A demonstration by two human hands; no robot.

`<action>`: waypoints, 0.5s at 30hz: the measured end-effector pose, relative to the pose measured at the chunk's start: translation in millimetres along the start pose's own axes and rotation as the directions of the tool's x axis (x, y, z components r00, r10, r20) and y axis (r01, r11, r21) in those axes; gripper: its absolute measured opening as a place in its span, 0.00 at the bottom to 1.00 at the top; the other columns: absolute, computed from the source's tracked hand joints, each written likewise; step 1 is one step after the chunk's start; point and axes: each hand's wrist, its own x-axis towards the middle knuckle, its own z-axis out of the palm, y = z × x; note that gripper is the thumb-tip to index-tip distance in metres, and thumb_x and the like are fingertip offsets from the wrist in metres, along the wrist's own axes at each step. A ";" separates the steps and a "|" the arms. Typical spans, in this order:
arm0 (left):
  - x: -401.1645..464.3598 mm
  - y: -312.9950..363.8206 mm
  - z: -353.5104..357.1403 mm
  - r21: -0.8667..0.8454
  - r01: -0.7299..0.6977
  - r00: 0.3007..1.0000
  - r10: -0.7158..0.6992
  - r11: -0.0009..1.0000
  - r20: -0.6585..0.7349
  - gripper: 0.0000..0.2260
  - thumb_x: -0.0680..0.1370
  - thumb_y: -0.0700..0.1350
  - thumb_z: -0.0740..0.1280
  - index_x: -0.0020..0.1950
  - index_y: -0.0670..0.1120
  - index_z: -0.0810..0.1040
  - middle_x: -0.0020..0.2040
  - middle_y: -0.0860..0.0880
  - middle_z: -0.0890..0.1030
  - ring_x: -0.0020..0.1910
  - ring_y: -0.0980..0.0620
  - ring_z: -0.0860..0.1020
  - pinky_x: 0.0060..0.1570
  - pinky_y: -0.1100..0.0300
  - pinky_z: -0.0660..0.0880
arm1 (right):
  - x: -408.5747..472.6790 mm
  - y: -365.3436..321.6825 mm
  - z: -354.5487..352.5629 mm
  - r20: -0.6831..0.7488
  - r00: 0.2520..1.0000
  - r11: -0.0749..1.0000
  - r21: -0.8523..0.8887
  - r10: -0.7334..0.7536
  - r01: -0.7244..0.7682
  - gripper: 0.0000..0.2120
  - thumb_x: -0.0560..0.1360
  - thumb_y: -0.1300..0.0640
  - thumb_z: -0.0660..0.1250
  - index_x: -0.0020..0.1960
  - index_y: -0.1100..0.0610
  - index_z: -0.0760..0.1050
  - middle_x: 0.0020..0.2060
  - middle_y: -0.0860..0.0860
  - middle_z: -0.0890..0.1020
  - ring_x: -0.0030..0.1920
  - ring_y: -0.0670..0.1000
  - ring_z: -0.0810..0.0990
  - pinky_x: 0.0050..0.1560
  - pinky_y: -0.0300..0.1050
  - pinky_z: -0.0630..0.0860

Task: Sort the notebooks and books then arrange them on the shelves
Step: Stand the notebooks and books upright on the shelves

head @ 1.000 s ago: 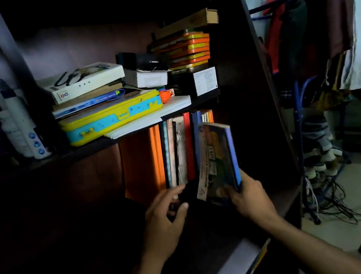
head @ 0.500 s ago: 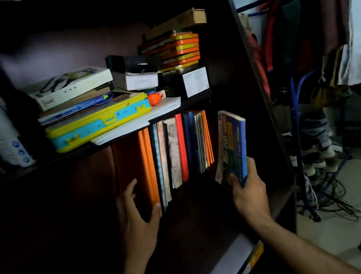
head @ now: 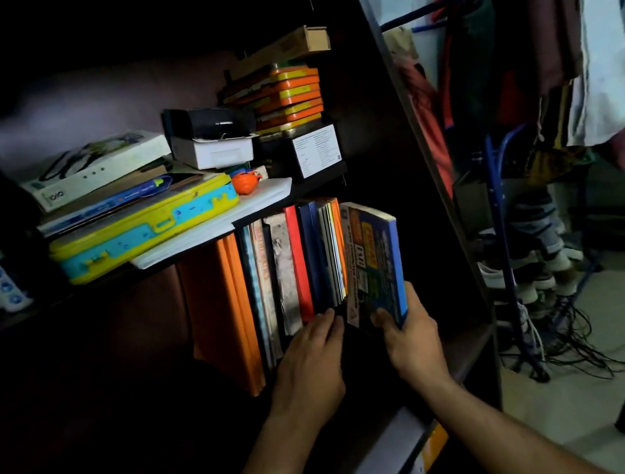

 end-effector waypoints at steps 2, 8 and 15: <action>27.6 5.4 -3.6 0.040 0.051 0.998 -0.053 0.998 0.039 0.30 0.81 0.39 0.57 0.82 0.44 0.51 0.83 0.46 0.49 0.82 0.47 0.47 0.80 0.53 0.45 | 1.7 1.3 -0.1 -0.005 1.000 1.000 0.002 0.001 -0.001 0.17 0.82 0.58 0.65 0.63 0.40 0.67 0.52 0.43 0.79 0.51 0.41 0.79 0.45 0.28 0.72; 68.2 -19.7 15.5 0.256 0.132 0.982 -0.161 0.958 0.094 0.35 0.83 0.50 0.56 0.82 0.46 0.38 0.82 0.50 0.35 0.79 0.48 0.32 0.78 0.43 0.37 | 7.5 5.9 -2.4 -0.062 0.998 0.998 0.063 -0.005 0.009 0.17 0.80 0.62 0.66 0.62 0.45 0.67 0.49 0.38 0.77 0.46 0.38 0.77 0.42 0.19 0.67; 69.0 -24.6 34.8 0.246 0.200 0.979 -0.202 0.948 -0.017 0.34 0.82 0.49 0.55 0.82 0.48 0.38 0.82 0.52 0.36 0.81 0.49 0.36 0.78 0.45 0.36 | 10.6 12.8 0.5 -0.013 0.999 0.999 0.020 -0.033 0.033 0.17 0.81 0.60 0.65 0.64 0.44 0.66 0.51 0.40 0.78 0.46 0.36 0.77 0.44 0.22 0.69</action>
